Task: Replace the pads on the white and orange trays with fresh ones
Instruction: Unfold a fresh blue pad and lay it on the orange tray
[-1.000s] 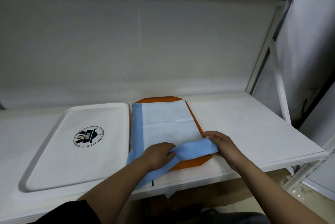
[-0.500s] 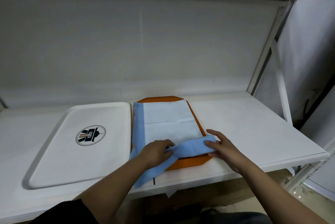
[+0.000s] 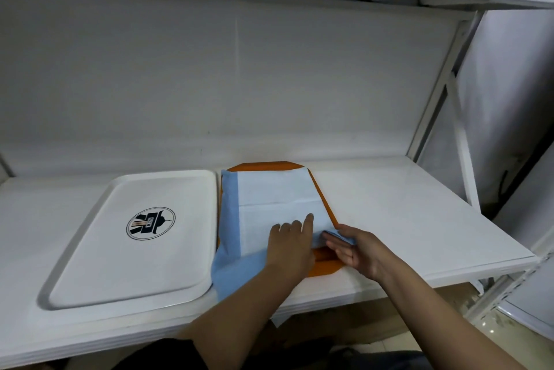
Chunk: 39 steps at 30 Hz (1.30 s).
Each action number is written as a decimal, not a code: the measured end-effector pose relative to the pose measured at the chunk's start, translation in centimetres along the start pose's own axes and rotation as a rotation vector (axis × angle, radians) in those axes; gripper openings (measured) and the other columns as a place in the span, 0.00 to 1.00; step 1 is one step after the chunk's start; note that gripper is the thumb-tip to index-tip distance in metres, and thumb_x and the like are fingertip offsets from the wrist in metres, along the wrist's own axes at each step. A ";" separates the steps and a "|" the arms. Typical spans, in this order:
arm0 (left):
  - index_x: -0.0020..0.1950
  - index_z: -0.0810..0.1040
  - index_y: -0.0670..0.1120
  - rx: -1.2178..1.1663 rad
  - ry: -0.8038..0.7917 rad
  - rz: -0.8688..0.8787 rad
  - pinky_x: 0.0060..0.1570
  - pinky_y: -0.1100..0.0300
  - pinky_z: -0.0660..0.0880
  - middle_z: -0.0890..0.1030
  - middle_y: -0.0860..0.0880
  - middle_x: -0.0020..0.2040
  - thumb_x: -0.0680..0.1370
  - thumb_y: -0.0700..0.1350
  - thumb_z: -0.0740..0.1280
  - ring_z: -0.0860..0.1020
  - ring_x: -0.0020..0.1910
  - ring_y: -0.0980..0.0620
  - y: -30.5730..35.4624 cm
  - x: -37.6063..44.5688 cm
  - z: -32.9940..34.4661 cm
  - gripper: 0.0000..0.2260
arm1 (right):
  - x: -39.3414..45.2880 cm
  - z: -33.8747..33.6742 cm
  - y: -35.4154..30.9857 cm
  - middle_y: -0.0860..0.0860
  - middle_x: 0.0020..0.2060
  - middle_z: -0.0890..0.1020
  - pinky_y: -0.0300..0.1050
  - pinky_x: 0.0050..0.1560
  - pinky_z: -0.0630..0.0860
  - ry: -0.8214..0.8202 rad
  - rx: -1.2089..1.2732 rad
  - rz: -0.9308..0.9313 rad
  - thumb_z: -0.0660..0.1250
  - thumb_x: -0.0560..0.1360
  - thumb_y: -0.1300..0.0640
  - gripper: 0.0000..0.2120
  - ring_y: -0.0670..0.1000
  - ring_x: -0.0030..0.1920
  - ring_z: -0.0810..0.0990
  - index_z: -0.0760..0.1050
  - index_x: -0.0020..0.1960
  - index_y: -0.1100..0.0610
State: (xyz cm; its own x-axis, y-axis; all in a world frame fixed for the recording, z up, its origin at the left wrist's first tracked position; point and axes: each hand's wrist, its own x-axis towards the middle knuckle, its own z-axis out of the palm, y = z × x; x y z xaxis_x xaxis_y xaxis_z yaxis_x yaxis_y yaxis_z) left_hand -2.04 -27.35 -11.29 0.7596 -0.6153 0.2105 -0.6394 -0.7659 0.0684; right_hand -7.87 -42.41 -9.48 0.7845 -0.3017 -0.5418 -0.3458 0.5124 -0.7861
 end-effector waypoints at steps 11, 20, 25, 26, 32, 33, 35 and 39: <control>0.35 0.81 0.52 0.133 0.025 0.112 0.17 0.68 0.65 0.75 0.52 0.23 0.45 0.43 0.81 0.73 0.18 0.53 -9.2 -6.2 0.5 0.22 | 0.1 -1.7 0.0 0.56 0.45 0.86 0.42 0.36 0.81 -0.015 -0.257 -0.056 0.63 0.79 0.59 0.10 0.54 0.43 0.86 0.74 0.59 0.54; 0.46 0.83 0.50 0.048 0.096 0.227 0.20 0.68 0.71 0.84 0.53 0.38 0.43 0.42 0.82 0.82 0.31 0.55 -12.9 -11.1 0.6 0.31 | -1.3 -3.3 1.9 0.54 0.53 0.76 0.41 0.41 0.81 0.063 -0.574 -0.154 0.62 0.79 0.60 0.09 0.52 0.44 0.82 0.77 0.57 0.54; 0.53 0.80 0.48 0.029 0.234 0.243 0.41 0.59 0.79 0.83 0.47 0.50 0.65 0.42 0.61 0.83 0.45 0.48 -13.9 -12.8 1.9 0.19 | -1.4 -4.1 3.6 0.54 0.59 0.72 0.43 0.44 0.82 0.087 -0.685 -0.203 0.62 0.79 0.59 0.12 0.53 0.53 0.77 0.74 0.61 0.52; 0.56 0.76 0.49 -0.018 0.219 0.186 0.43 0.58 0.79 0.82 0.47 0.51 0.65 0.44 0.57 0.82 0.46 0.48 -13.9 -13.3 2.0 0.21 | -1.4 -4.2 3.8 0.54 0.59 0.71 0.43 0.44 0.82 0.083 -0.678 -0.210 0.63 0.79 0.59 0.13 0.53 0.54 0.76 0.72 0.62 0.52; 0.66 0.65 0.49 -0.727 -0.093 -0.527 0.48 0.56 0.72 0.74 0.51 0.51 0.80 0.53 0.57 0.77 0.47 0.53 -12.4 -14.9 0.7 0.16 | -1.1 -4.2 4.3 0.53 0.60 0.71 0.40 0.40 0.77 0.093 -0.652 -0.257 0.63 0.78 0.54 0.17 0.50 0.52 0.74 0.67 0.66 0.52; 0.67 0.62 0.49 -0.809 -0.143 -0.583 0.48 0.55 0.73 0.76 0.50 0.49 0.80 0.53 0.58 0.78 0.46 0.52 -12.4 -14.7 0.8 0.18 | -0.9 -4.2 4.4 0.53 0.60 0.71 0.41 0.44 0.76 0.103 -0.655 -0.268 0.63 0.79 0.55 0.17 0.50 0.52 0.74 0.67 0.67 0.52; 0.69 0.59 0.48 -0.920 -0.166 -0.618 0.49 0.52 0.75 0.79 0.49 0.46 0.80 0.51 0.61 0.80 0.45 0.48 -12.3 -14.1 0.6 0.21 | -0.6 -4.2 4.6 0.53 0.59 0.71 0.45 0.49 0.72 0.116 -0.631 -0.273 0.63 0.79 0.55 0.17 0.52 0.53 0.73 0.67 0.67 0.53; 0.70 0.58 0.48 -1.274 -0.139 -0.722 0.46 0.55 0.77 0.78 0.39 0.52 0.80 0.45 0.63 0.79 0.45 0.45 -11.8 -12.8 -0.7 0.21 | -0.4 -4.4 4.7 0.54 0.58 0.71 0.44 0.45 0.74 0.115 -0.585 -0.262 0.63 0.78 0.55 0.18 0.53 0.52 0.74 0.66 0.67 0.53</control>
State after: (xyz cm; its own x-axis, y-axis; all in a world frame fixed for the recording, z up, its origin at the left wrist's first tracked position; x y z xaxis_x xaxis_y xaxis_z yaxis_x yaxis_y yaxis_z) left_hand -4.30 -10.29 -14.16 0.9105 -0.2483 -0.3306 0.2609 -0.2751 0.9253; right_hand -12.03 -43.41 -14.27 0.8318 -0.4581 -0.3134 -0.3995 -0.1021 -0.9110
